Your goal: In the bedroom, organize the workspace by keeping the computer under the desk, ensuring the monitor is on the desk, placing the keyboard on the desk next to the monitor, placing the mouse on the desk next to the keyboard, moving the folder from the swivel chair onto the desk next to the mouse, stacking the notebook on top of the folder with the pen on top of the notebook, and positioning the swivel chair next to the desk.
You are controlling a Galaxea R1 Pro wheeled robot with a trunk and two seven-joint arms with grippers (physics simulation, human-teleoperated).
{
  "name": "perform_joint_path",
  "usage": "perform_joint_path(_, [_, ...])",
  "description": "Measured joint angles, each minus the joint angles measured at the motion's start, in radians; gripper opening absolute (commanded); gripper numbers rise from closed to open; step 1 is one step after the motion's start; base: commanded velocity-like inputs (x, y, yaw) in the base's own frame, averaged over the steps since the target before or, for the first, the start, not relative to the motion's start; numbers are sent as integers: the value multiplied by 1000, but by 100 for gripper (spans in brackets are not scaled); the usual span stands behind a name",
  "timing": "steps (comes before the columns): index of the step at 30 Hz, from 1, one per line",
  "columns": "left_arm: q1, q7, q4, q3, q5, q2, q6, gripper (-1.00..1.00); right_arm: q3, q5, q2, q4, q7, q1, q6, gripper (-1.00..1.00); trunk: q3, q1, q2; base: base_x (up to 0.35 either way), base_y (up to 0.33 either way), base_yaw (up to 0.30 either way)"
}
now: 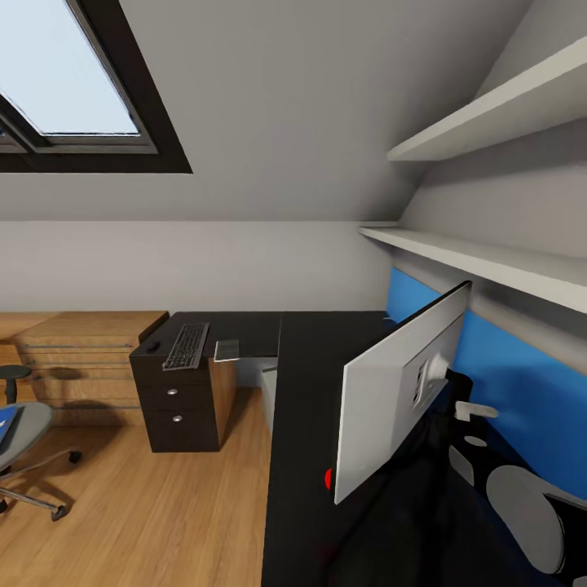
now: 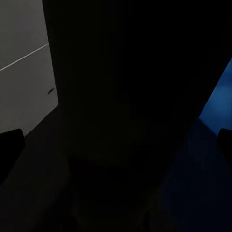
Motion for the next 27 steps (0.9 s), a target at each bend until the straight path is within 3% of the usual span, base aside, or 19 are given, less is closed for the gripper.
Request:
perform_joint_path(7, [0,0,0,0,0,-1,0,100,0,-1,0,0,0,0,0,100,0,0,0,-68,0,0])
perform_joint_path(24, [0,0,0,-1,0,-2,0,100,-1,-1,2,0,0,0,-2,100,0,1,0,-320,0,0])
perform_joint_path(27, [0,0,0,0,-1,-2,0,100,0,-1,15,-11,-1,-1,-2,100,0,0,0,-190,0,0])
